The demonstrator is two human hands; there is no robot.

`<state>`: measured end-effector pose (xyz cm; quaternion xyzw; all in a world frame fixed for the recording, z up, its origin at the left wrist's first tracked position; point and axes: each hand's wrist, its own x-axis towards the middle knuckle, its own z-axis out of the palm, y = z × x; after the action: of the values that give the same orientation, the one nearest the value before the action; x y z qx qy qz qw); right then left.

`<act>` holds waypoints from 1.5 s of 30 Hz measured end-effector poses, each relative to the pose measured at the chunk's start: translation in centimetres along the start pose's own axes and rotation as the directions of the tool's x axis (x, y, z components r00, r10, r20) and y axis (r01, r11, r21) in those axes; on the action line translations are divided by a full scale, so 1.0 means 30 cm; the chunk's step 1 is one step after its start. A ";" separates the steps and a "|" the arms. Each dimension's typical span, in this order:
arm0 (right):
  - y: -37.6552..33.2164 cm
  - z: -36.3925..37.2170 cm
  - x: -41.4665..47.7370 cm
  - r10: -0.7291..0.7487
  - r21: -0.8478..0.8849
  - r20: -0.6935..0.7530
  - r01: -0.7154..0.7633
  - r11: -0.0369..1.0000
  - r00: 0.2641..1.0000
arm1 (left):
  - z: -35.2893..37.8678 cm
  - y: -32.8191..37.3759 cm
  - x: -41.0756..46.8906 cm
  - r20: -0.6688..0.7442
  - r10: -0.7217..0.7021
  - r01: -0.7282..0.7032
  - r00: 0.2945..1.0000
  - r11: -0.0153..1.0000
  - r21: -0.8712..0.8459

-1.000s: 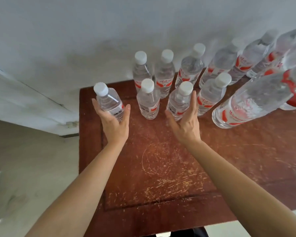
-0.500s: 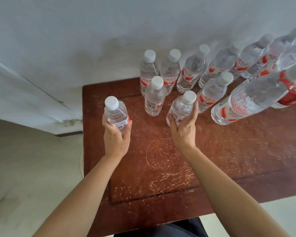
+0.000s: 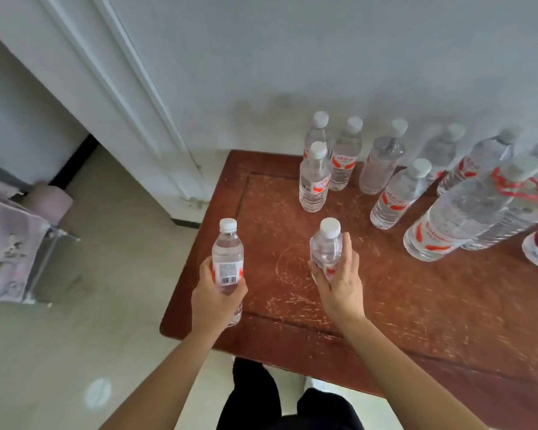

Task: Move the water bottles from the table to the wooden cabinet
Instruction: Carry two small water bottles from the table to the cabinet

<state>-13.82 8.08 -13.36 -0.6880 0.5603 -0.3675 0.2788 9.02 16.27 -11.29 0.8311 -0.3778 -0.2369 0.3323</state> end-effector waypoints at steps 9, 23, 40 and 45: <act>-0.316 0.149 -0.118 -0.375 0.015 0.335 0.393 0.919 0.864 | -0.429 -0.260 -0.355 -0.316 0.058 0.076 0.947 0.916 0.394; -1.428 0.643 -1.130 -0.929 0.467 0.369 0.862 0.198 0.014 | -1.327 -0.882 -1.525 -0.863 0.044 0.682 0.503 0.593 0.428; -2.087 0.903 -2.807 -0.765 0.688 -0.002 0.554 -0.469 -0.645 | -1.714 -1.439 -2.810 -0.993 -0.082 0.971 -0.085 0.218 -0.101; -2.250 1.081 -3.232 -0.720 0.739 -0.076 0.446 -0.505 -0.690 | -1.911 -1.686 -2.981 -0.979 -0.114 0.976 -0.171 0.119 -0.185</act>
<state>41.02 116.40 2.96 -0.7898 -0.5593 -0.2223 0.1177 15.92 132.88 2.72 0.8859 0.3406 0.3053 -0.0774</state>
